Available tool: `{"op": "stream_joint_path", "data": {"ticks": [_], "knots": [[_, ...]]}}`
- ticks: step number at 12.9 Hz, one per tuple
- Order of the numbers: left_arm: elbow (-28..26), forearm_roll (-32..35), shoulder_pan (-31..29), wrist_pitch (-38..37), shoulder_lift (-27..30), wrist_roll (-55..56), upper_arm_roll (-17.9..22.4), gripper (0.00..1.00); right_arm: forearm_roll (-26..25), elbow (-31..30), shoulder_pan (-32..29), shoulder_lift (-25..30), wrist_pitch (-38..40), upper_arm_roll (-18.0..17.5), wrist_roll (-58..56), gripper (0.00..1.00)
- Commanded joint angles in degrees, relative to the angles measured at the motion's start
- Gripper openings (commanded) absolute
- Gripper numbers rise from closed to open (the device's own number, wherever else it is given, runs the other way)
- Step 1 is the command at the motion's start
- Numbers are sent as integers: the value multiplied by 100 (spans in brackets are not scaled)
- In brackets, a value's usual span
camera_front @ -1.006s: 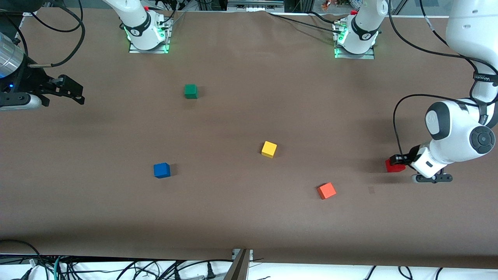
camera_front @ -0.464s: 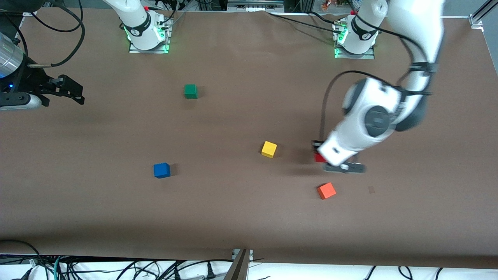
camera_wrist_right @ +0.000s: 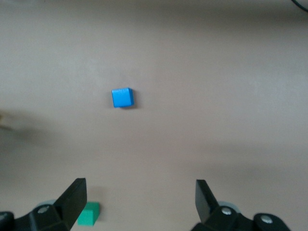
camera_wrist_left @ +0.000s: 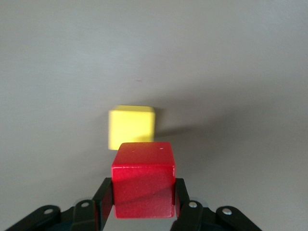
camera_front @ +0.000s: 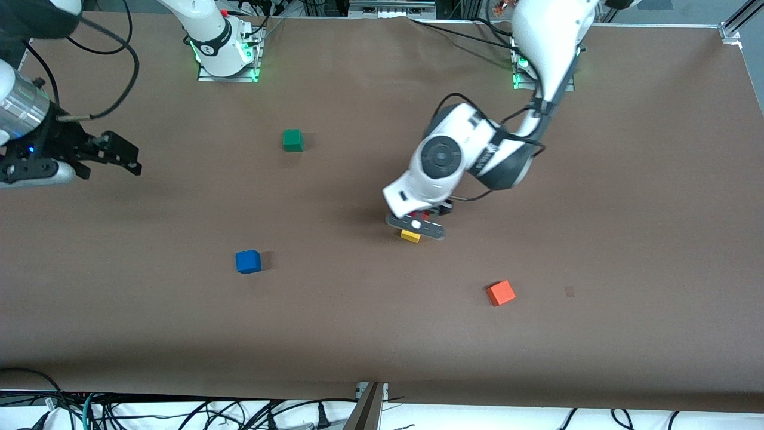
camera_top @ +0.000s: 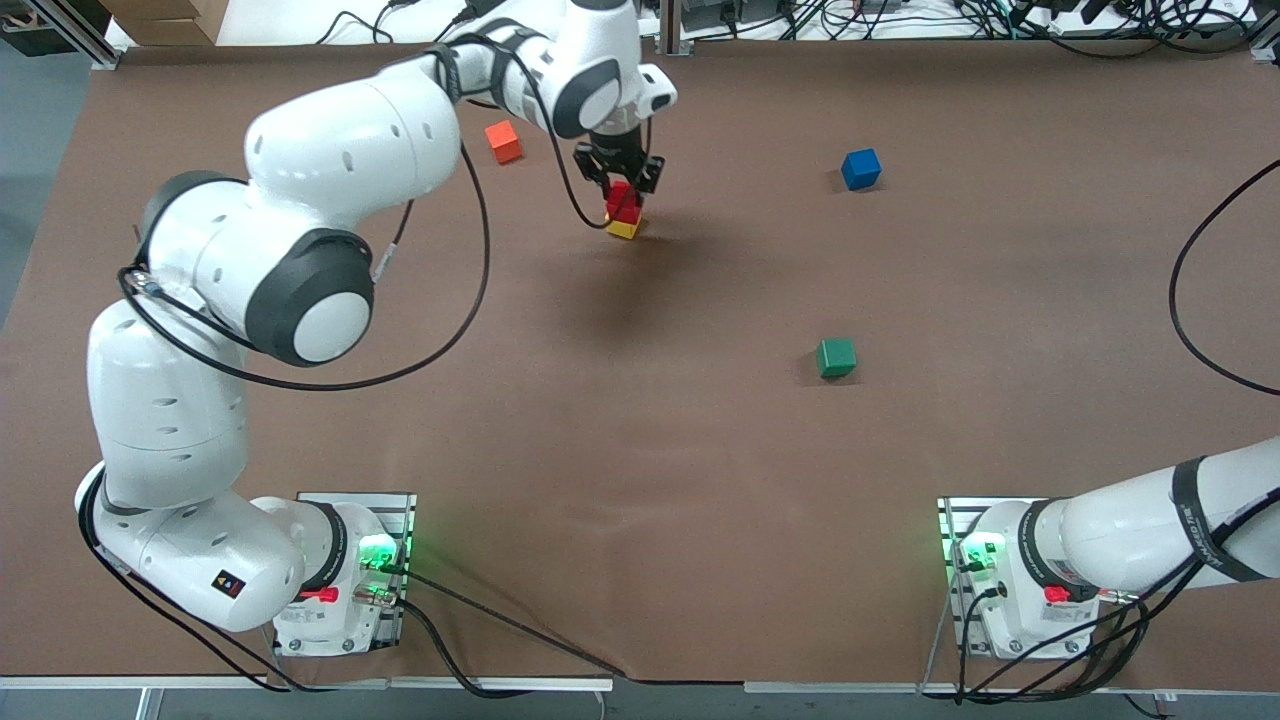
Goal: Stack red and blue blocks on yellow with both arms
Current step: 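Carry the red cube with the left gripper over the yellow cube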
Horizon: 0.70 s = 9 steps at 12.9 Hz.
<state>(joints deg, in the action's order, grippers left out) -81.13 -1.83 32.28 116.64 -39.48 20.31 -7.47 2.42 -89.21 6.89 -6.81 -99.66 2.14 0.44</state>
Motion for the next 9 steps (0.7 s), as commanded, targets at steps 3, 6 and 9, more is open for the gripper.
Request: {"op": "stream_joint_path", "data": {"ticks": [3,6,9], "knots": [[300,24,112,148,-385,-36,96,0,31,141,14,-311,-141,-20,79,100],[308,7,95,148,-385,-36,131,0,-135,141,5,-619,-308,-12,17,100],[309,16,68,131,-350,-10,149,0,-303,141,5,-778,-317,-12,9,100]]}}
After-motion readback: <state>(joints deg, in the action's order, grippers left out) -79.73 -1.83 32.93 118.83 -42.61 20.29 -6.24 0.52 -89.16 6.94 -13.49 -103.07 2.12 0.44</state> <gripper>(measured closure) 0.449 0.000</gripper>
